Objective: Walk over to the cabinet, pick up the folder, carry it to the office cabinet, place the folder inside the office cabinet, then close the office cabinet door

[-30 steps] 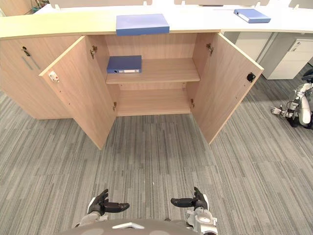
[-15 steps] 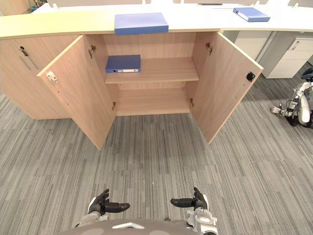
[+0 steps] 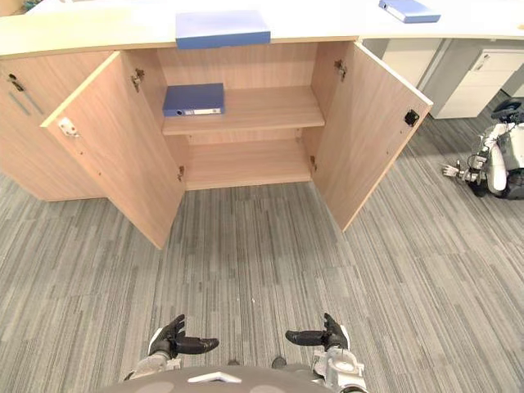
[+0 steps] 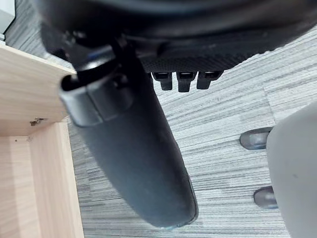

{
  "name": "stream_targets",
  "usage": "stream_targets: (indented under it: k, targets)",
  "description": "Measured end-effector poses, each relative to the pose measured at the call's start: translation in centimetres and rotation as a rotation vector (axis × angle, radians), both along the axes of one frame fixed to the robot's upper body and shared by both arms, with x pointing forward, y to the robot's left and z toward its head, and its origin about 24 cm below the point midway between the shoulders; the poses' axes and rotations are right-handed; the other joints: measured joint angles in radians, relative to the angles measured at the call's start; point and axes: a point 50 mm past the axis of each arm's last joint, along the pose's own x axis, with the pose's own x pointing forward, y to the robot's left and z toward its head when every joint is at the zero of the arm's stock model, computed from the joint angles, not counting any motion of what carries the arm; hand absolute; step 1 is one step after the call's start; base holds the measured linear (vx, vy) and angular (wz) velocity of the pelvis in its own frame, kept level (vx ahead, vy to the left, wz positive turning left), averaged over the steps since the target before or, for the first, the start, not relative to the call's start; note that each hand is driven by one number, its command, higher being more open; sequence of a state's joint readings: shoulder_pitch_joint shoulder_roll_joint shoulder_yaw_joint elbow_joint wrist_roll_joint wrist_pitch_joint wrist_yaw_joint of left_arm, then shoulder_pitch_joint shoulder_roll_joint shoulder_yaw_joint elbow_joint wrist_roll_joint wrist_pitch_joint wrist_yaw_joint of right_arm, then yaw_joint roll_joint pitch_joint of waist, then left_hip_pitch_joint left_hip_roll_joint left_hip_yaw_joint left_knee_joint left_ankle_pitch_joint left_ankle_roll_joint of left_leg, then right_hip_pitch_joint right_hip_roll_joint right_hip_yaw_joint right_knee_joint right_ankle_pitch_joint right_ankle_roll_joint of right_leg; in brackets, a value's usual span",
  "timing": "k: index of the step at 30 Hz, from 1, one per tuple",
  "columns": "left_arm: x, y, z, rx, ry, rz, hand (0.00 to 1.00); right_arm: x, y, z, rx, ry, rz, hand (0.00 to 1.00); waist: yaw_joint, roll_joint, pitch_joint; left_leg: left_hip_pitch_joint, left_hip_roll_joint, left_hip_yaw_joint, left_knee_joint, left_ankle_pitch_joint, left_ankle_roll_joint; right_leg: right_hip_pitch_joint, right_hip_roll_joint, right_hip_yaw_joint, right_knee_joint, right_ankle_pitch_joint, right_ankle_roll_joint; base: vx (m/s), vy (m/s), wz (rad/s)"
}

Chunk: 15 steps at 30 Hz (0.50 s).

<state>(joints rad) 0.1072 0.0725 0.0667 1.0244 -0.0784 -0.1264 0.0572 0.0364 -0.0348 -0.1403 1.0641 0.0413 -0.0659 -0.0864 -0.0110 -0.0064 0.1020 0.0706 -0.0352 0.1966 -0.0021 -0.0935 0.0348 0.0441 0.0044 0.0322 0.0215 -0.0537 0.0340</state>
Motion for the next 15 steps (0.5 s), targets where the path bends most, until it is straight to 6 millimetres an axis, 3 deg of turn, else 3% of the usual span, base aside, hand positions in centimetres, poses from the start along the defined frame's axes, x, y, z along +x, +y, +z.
stream_targets:
  k: [4, 6, 8, 9, 12, 15]
  targets:
    - [0.2, -0.1, 0.0, -0.004, -0.002, -0.002, 1.0, 0.1, -0.5, 0.1, -0.001, -0.007, -0.037, 1.0, 0.002, 0.01, 0.013, -0.028, 0.001, 0.015, 0.137, -0.105, 0.01, -0.049, -0.014, 0.006, 0.176, -0.108, 0.028, 0.1, 0.052, -0.17]
    - [0.4, -0.2, 0.0, -0.005, -0.004, -0.004, 1.0, 0.4, -0.5, 0.2, 0.005, -0.02, -0.033, 1.0, 0.002, 0.013, 0.022, -0.016, -0.004, 0.017, 0.175, -0.137, 0.012, -0.155, -0.029, -0.021, 0.442, -0.163, 0.067, 0.16, 0.111, -0.02]
    - [0.7, -0.2, 0.1, -0.005, -0.012, -0.007, 1.0, 1.1, -0.6, 0.5, 0.006, -0.049, -0.035, 1.0, 0.001, 0.008, 0.045, 0.017, -0.014, 0.009, 0.178, -0.141, 0.019, -0.249, -0.055, -0.054, 0.671, -0.17, 0.057, 0.23, 0.11, 0.19]
    - [0.7, -0.1, 0.1, -0.005, -0.013, 0.003, 1.0, 1.3, -0.6, 0.6, 0.006, -0.057, -0.036, 1.0, 0.0, 0.005, 0.051, 0.037, -0.015, -0.001, 0.178, -0.16, 0.039, -0.29, -0.074, -0.088, 0.759, -0.201, 0.033, 0.24, 0.074, 0.25]
    - [1.0, -0.1, 0.2, -0.006, -0.015, 0.006, 1.0, 1.5, -0.5, 0.7, 0.009, -0.065, -0.031, 1.0, 0.001, 0.0, 0.057, 0.081, -0.005, -0.025, 0.165, -0.187, 0.04, -0.34, -0.084, -0.13, 0.785, -0.252, 0.029, 0.22, 0.008, 0.2]
    - [1.0, -0.3, 0.1, -0.011, -0.008, 0.005, 1.0, 2.1, -0.8, 1.0, 0.013, -0.089, -0.044, 1.0, -0.012, 0.02, 0.069, 0.125, 0.047, -0.053, 0.126, -0.207, 0.023, -0.404, -0.038, -0.172, 0.633, -0.251, 0.017, 0.37, -0.108, 0.31]
